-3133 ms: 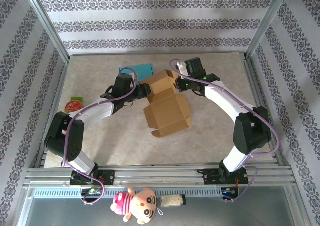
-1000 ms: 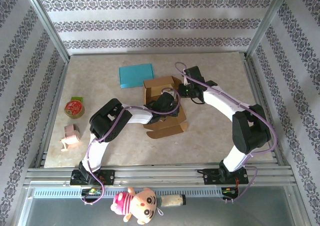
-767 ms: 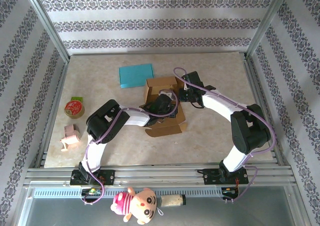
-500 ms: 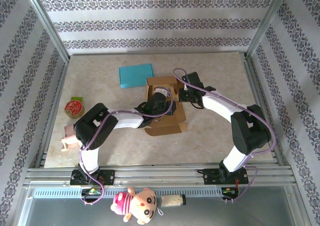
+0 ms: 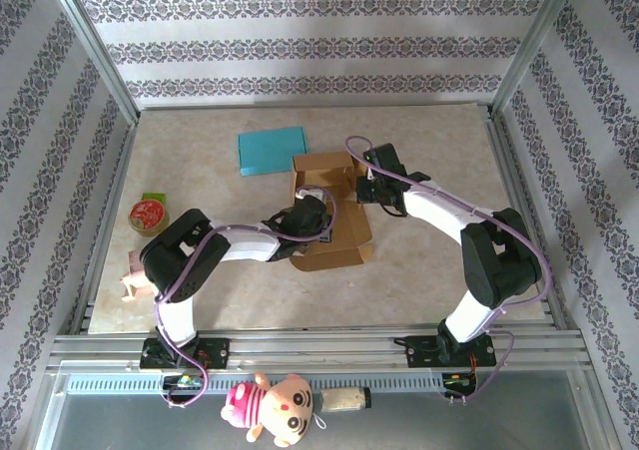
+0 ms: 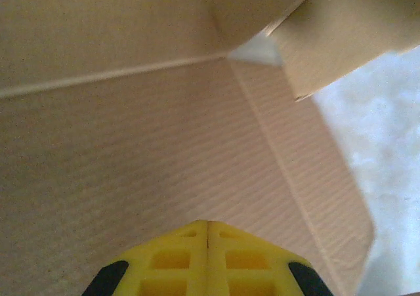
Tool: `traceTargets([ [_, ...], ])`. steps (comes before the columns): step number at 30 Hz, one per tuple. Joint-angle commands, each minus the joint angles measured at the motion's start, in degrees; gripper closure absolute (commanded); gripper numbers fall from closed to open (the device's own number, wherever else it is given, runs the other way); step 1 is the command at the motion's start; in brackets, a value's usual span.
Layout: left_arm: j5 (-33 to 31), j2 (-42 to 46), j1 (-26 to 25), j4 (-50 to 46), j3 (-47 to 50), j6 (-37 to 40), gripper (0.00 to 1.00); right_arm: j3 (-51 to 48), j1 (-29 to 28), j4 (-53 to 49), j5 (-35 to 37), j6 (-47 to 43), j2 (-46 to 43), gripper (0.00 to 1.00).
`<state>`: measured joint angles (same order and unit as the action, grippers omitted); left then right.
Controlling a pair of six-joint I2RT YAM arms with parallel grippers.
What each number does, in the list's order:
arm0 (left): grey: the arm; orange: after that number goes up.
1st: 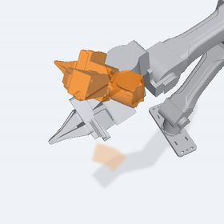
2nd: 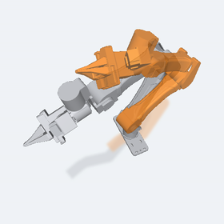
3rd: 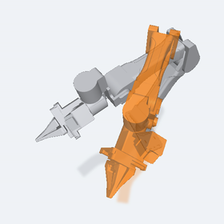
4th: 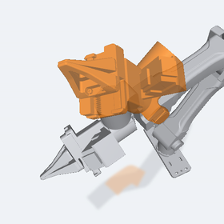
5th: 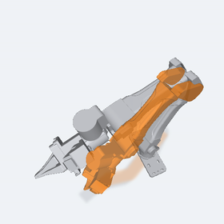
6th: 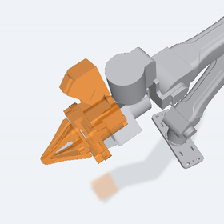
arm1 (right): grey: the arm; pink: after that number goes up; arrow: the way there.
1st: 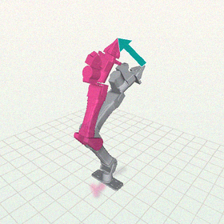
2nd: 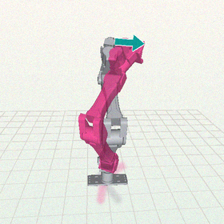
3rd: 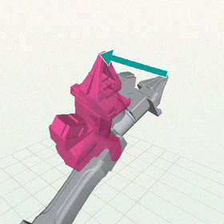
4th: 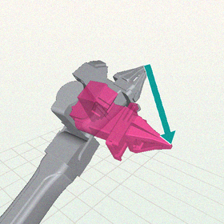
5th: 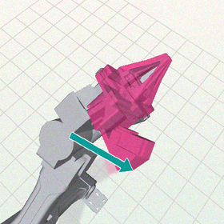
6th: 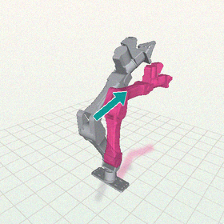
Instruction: Fold the paper box
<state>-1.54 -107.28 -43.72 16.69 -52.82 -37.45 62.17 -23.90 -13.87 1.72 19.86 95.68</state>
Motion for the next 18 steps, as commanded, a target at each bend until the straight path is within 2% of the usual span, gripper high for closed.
traceTargets([
  [1,1.8,-3.4,0.7,1.8,-0.7,1.0,1.00,0.7,-0.9,-1.6,0.7,1.5,-0.8,0.90],
  [5,3.4,-6.5,0.7,4.3,-1.6,0.6,1.00,0.3,-1.1,-1.1,-1.7,5.3,-1.7,0.90],
  [11,3.6,-6.9,0.7,5.5,-1.5,0.8,1.00,-3.0,-1.6,8.5,-10.3,16.7,-3.1,0.89],
  [14,3.7,-6.5,0.7,5.4,-1.6,1.1,1.00,-3.7,-2.2,13.3,-12.1,20.8,-1.9,0.82],
  [18,3.8,-6.2,0.7,5.6,-1.7,1.2,1.00,-4.8,-2.7,17.6,-11.0,20.0,1.2,0.71],
])
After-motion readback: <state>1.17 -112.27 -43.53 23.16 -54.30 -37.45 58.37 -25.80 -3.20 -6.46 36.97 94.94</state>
